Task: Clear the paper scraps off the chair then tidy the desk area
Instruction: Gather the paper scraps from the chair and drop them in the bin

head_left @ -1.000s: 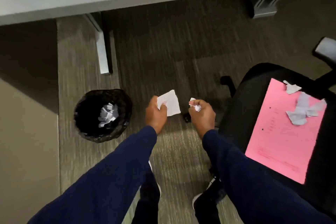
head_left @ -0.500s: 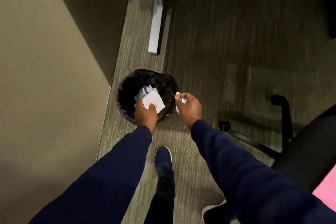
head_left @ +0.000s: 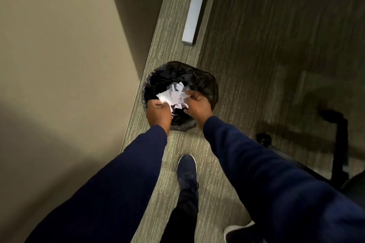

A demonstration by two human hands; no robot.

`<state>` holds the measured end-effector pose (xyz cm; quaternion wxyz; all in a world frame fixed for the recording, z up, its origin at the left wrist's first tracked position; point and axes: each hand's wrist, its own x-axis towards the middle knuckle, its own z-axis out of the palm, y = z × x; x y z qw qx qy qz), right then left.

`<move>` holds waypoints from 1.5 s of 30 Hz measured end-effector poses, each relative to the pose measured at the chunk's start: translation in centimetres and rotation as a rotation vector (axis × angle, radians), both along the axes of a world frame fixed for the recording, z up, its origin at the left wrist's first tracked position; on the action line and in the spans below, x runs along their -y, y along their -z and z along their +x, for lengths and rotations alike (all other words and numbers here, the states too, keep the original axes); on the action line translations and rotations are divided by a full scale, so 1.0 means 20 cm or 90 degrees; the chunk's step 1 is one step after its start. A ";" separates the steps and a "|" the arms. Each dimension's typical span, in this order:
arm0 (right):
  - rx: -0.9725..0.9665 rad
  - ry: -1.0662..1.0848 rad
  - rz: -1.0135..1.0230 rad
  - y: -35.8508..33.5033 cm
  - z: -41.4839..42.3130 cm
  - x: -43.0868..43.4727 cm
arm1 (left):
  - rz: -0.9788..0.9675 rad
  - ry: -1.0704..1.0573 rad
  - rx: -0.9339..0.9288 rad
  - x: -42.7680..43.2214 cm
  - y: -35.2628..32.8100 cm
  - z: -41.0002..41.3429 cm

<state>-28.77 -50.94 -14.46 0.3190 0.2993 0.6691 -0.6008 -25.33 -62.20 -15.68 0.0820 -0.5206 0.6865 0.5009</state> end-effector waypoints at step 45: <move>-0.240 0.222 0.269 -0.95 1.24 -2.60 | 0.055 0.741 -0.229 -2.50 -0.94 0.68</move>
